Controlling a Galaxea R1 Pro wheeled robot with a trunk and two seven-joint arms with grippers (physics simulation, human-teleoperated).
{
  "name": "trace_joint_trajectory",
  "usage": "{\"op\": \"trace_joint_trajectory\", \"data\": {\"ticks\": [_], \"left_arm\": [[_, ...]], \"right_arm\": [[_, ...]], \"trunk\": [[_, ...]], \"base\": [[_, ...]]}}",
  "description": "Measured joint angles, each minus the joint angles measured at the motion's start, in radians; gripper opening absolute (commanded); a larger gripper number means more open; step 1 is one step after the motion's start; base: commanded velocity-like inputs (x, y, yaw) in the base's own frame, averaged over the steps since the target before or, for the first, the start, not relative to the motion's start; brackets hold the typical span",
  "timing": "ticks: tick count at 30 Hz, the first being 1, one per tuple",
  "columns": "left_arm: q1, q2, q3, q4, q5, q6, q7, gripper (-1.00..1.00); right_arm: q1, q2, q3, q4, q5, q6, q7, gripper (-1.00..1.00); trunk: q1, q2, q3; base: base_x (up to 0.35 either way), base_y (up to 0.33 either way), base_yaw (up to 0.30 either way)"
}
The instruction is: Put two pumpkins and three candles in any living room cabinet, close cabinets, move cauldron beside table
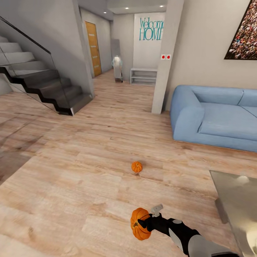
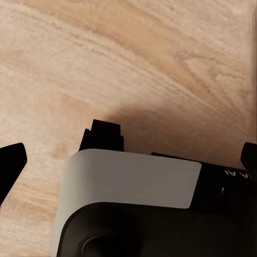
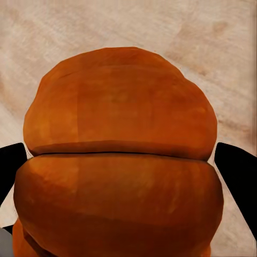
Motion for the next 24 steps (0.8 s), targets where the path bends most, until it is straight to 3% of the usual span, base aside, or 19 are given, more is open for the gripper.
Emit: {"op": "trace_joint_trajectory", "data": {"ticks": [24], "left_arm": [[0.000, 0.000, 0.000, 0.000, 0.000, 0.000, 0.000, 1.00]], "right_arm": [[0.000, -0.001, -0.001, 0.000, -0.003, 0.000, -0.001, -1.00]], "trunk": [[0.000, 0.000, 0.000]], "base": [[0.291, 0.000, 0.000]]}}
